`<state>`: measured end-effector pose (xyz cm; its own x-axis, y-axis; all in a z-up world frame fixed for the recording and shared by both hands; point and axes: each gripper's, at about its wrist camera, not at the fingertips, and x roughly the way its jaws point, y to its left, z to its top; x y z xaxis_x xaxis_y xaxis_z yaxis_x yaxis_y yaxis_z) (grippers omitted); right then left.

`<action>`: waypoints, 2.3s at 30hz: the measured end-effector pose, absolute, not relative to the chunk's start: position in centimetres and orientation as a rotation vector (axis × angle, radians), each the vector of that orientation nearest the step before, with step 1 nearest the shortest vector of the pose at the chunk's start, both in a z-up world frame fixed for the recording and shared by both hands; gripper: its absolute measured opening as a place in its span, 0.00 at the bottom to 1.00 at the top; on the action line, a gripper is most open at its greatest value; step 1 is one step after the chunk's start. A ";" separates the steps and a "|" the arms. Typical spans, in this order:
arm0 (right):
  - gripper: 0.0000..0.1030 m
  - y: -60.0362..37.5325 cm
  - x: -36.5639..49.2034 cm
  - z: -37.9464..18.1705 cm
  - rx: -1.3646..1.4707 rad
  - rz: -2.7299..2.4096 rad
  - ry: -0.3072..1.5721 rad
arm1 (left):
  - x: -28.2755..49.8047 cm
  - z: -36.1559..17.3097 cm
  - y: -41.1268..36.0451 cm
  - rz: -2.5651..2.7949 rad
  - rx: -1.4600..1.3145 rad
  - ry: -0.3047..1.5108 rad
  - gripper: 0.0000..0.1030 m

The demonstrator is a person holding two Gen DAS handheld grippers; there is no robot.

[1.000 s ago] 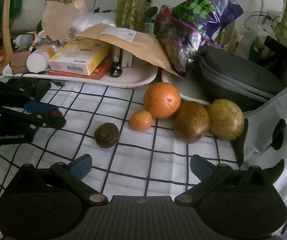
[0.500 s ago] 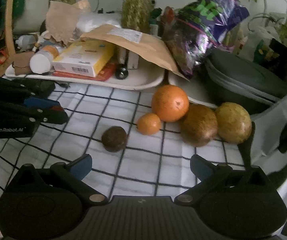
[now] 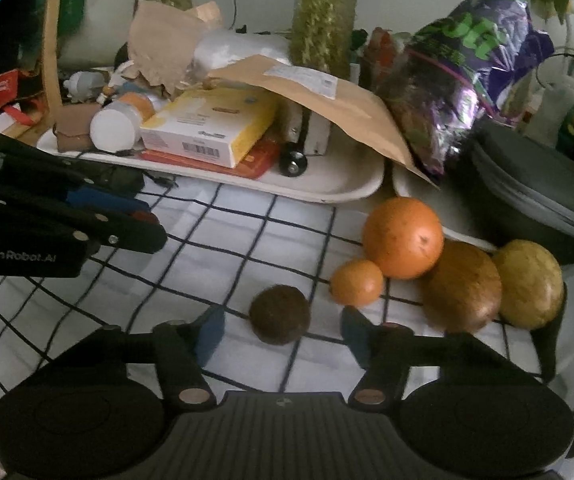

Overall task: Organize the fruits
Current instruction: 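Grasp the dark brown round fruit with the right gripper while the left holds the red fruit, then carry both fruits to the floral plate and open the left gripper on the red fruit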

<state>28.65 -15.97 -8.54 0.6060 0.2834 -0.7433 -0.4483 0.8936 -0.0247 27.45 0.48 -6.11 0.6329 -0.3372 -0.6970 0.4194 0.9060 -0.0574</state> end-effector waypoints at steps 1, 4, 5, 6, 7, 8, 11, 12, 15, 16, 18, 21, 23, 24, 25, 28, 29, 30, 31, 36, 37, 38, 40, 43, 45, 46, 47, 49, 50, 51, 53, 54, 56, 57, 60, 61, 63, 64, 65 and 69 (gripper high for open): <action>0.56 -15.9 28.7 -8.6 -0.221 0.429 0.811 | 27.4 -6.1 0.5 -0.432 0.115 0.774 0.21; 0.31 -15.8 28.7 -8.6 -0.200 0.452 0.807 | 27.4 -6.0 0.4 -0.427 0.119 0.774 0.21; 0.31 -15.8 28.7 -8.6 -0.199 0.448 0.806 | 27.4 -6.0 0.4 -0.426 0.121 0.775 0.21; 0.31 -15.7 28.7 -8.5 -0.203 0.445 0.805 | 27.4 -5.9 0.4 -0.425 0.124 0.774 0.21; 0.30 -15.7 28.6 -8.5 -0.209 0.444 0.804 | 27.4 -5.9 0.3 -0.424 0.127 0.773 0.21; 0.30 -15.8 28.6 -8.4 -0.207 0.444 0.804 | 27.4 -5.8 0.3 -0.425 0.129 0.772 0.21; 0.30 -16.0 28.4 -8.1 -0.197 0.443 0.803 | 27.2 -5.6 0.1 -0.424 0.142 0.767 0.21; 0.30 -16.1 28.3 -8.0 -0.193 0.441 0.803 | 27.1 -5.6 0.1 -0.424 0.145 0.765 0.21; 0.30 -16.3 27.9 -7.5 -0.181 0.443 0.795 | 26.8 -5.3 -0.1 -0.425 0.142 0.764 0.21; 0.30 -16.4 27.7 -7.2 -0.177 0.446 0.791 | 26.6 -5.2 -0.2 -0.426 0.142 0.764 0.21; 0.30 -16.6 27.3 -6.6 -0.172 0.454 0.782 | 26.3 -4.9 -0.3 -0.432 0.145 0.760 0.21; 0.30 -17.0 26.7 -6.0 -0.162 0.460 0.776 | 25.7 -4.5 -0.5 -0.435 0.144 0.751 0.21; 0.30 -17.3 26.2 -5.6 -0.157 0.464 0.773 | 25.4 -4.2 -0.4 -0.433 0.140 0.750 0.21; 0.30 -17.5 26.0 -5.4 -0.157 0.465 0.772 | 25.2 -4.1 -0.4 -0.434 0.137 0.749 0.21; 0.30 -17.6 25.7 -5.2 -0.157 0.468 0.771 | 24.9 -3.9 -0.5 -0.436 0.138 0.747 0.21; 0.30 -17.9 24.8 -4.7 -0.152 0.473 0.772 | 24.1 -3.4 -0.8 -0.446 0.145 0.745 0.21; 0.30 -18.1 24.5 -4.5 -0.150 0.475 0.772 | 23.8 -3.3 -0.9 -0.451 0.149 0.745 0.21; 0.30 -18.1 24.2 -4.4 -0.149 0.476 0.773 | 23.4 -3.2 -1.0 -0.456 0.155 0.745 0.21; 0.30 -18.2 23.9 -4.2 -0.148 0.476 0.773 | 23.1 -3.1 -1.1 -0.460 0.159 0.745 0.21; 0.30 -18.6 22.3 -3.7 -0.151 0.477 0.780 | 21.0 -2.6 -1.7 -0.486 0.168 0.745 0.21; 0.30 -18.7 22.0 -3.6 -0.150 0.477 0.782 | 20.6 -2.5 -1.8 -0.491 0.170 0.745 0.21; 0.30 -18.8 21.6 -3.5 -0.150 0.476 0.783 | 20.2 -2.4 -1.9 -0.496 0.172 0.744 0.21; 0.30 -19.0 20.9 -3.3 -0.150 0.476 0.782 | 19.4 -2.2 -1.9 -0.503 0.173 0.743 0.21; 0.30 -19.2 19.8 -2.9 -0.148 0.479 0.780 | 18.2 -2.0 -1.9 -0.508 0.167 0.740 0.21; 0.30 -19.4 19.1 -2.6 -0.144 0.479 0.780 | 17.4 -1.8 -1.9 -0.504 0.165 0.739 0.21; 0.30 -19.5 18.7 -2.5 -0.140 0.479 0.781 | 17.0 -1.7 -1.9 -0.507 0.164 0.740 0.21; 0.30 -19.6 18.3 -2.4 -0.136 0.478 0.782 | 16.5 -1.6 -1.9 -0.509 0.163 0.739 0.21; 0.30 -19.8 17.6 -2.2 -0.135 0.478 0.782 | 15.8 -1.4 -1.9 -0.513 0.158 0.737 0.21; 0.30 -19.8 17.2 -2.1 -0.135 0.477 0.782 | 15.4 -1.4 -1.9 -0.515 0.154 0.737 0.21; 0.30 -19.9 16.8 -2.0 -0.136 0.477 0.783 | 15.0 -1.3 -1.9 -0.519 0.150 0.737 0.21; 0.30 -20.0 16.0 -1.9 -0.135 0.479 0.784 | 14.3 -1.2 -2.0 -0.527 0.144 0.740 0.21; 0.30 -20.0 15.6 -1.8 -0.134 0.480 0.786 | 14.0 -1.2 -2.0 -0.532 0.142 0.741 0.21; 0.30 -20.1 14.9 -1.7 -0.132 0.480 0.787 | 13.2 -1.2 -2.2 -0.538 0.140 0.744 0.21; 0.30 -20.1 14.5 -1.7 -0.130 0.481 0.789 | 12.9 -1.2 -2.3 -0.540 0.138 0.746 0.21; 0.30 -20.1 13.4 -1.4 -0.128 0.482 0.791 | 11.9 -1.3 -2.5 -0.550 0.131 0.752 0.21; 0.30 -20.1 13.0 -1.4 -0.129 0.483 0.792 | 11.6 -1.3 -2.6 -0.553 0.132 0.754 0.21; 0.30 -20.1 12.2 -1.3 -0.130 0.484 0.793 | 11.1 -1.3 -2.7 -0.558 0.131 0.760 0.21; 0.30 -20.2 11.8 -1.3 -0.130 0.485 0.795 | 10.8 -1.4 -2.8 -0.564 0.129 0.765 0.21; 0.30 -20.2 11.5 -1.3 -0.129 0.485 0.798 | 10.6 -1.5 -2.9 -0.566 0.130 0.769 0.21; 0.30 -20.4 10.3 -1.3 -0.129 0.482 0.813 | 9.7 -2.0 -3.5 -0.582 0.141 0.796 0.21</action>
<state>10.35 -20.41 -1.26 0.5866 0.3636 -0.7237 -0.4605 0.8848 0.0713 9.72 -3.54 -2.03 0.5526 -0.4388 -0.7086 0.5423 0.8349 -0.0940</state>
